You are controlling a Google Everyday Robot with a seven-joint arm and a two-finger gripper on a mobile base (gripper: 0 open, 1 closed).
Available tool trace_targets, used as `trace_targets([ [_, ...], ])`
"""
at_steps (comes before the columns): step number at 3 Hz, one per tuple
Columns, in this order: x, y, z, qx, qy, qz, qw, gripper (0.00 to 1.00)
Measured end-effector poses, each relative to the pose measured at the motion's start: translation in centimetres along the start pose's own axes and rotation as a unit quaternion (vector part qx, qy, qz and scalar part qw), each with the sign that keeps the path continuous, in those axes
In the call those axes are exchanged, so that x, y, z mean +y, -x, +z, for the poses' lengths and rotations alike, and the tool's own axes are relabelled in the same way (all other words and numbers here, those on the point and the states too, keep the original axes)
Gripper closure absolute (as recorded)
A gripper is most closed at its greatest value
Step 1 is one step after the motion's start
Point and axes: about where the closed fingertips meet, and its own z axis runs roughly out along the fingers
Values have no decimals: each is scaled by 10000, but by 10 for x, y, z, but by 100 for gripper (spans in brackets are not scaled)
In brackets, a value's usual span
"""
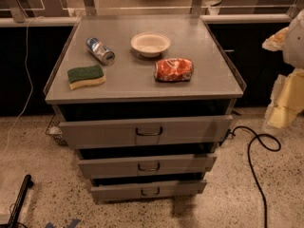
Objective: Open top drawer
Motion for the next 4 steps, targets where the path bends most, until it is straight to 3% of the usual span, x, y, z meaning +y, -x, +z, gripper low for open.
trace_targets([
  [1,21,-2,5,-265,48,201,9994,0],
  [2,57,-2,30,-768,278,416,9958,0],
  [3,84,6,65,-1148,479,523,9908,0],
  [4,94,31,120,-1326,694,383,9880,0],
])
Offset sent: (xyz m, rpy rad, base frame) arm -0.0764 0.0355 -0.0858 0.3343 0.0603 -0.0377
